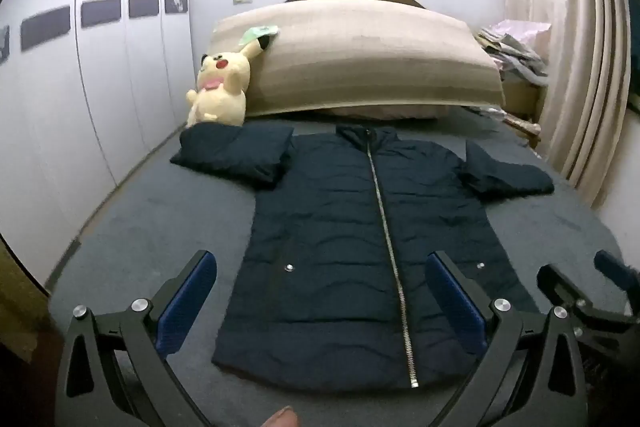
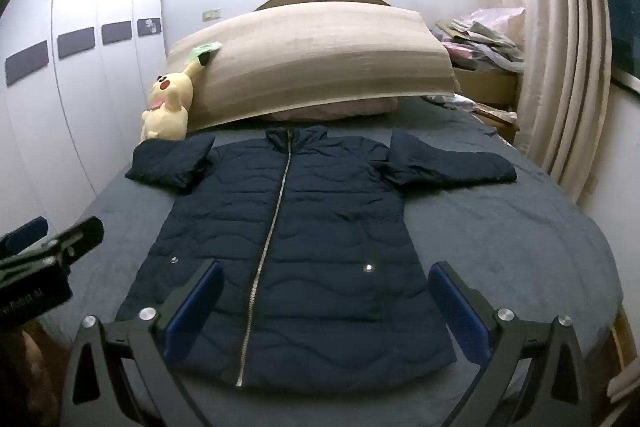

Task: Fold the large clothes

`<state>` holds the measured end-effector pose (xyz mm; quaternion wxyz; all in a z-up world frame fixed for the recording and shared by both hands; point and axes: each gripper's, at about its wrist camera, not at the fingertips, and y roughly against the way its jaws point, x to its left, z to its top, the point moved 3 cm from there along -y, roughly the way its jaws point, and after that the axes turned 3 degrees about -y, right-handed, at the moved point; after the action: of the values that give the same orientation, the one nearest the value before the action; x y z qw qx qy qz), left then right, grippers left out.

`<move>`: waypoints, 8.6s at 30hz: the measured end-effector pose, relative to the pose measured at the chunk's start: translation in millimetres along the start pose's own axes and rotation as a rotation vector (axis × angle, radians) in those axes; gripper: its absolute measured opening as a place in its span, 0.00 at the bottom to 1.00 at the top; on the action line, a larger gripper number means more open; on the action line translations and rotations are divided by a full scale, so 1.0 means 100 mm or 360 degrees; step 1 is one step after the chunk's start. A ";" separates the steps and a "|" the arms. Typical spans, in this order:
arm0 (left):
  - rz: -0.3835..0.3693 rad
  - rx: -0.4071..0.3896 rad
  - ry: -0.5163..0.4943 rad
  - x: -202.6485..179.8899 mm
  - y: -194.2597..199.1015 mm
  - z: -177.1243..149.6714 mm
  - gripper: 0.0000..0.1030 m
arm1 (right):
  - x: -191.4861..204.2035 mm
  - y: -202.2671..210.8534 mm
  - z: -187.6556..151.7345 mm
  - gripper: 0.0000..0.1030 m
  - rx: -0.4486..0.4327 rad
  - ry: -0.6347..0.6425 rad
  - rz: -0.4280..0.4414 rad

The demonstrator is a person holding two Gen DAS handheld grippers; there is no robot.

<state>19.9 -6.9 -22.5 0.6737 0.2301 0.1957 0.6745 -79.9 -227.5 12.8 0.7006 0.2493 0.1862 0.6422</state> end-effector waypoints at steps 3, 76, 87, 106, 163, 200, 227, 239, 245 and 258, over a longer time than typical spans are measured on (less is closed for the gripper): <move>-0.0011 0.0037 0.0016 -0.04 0.03 -0.05 1.00 | 0.03 0.01 0.00 1.00 0.0005 -0.0008 -0.0002; 0.0017 0.0032 0.0022 -0.06 0.10 -0.09 1.00 | 0.01 0.02 0.01 1.00 -0.0016 -0.0003 0.0001; 0.0013 0.0036 0.0029 -0.05 0.07 -0.11 1.00 | 0.01 0.01 0.01 1.00 -0.0004 -0.0010 0.0011; 0.0005 0.0306 0.0130 0.06 -0.90 -0.37 1.00 | -0.68 -0.81 -0.21 1.00 0.0231 -0.0256 0.0140; -0.0107 0.0467 0.0234 -0.28 -2.88 -0.37 1.00 | -1.21 -3.15 3.08 0.09 -0.0081 -0.0442 0.0333; -0.0548 0.0581 0.0807 0.24 -3.08 0.63 1.00 | -0.27 -3.33 1.33 1.00 0.0333 -0.0514 0.0727; -0.0114 0.0523 0.0449 0.33 -3.63 0.55 0.11 | -1.91 -4.10 0.81 1.00 0.0501 -0.0984 0.0475; -0.0078 0.0464 0.0358 0.31 -3.77 0.28 0.12 | -1.71 -5.31 1.17 0.70 0.0768 -0.1007 0.0564; -0.0126 0.0425 0.0389 0.34 -3.78 0.23 0.13 | -1.46 -5.17 1.47 0.17 0.0549 -0.0667 0.0414; -0.0114 0.0420 0.0363 0.34 -3.79 0.24 0.14 | -1.84 -4.66 1.09 0.78 0.0613 -0.0800 0.0486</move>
<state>344.5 31.4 -219.1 0.6346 0.2313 0.3658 0.6403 340.7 -445.8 -184.3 0.5603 0.5522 0.0862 0.6113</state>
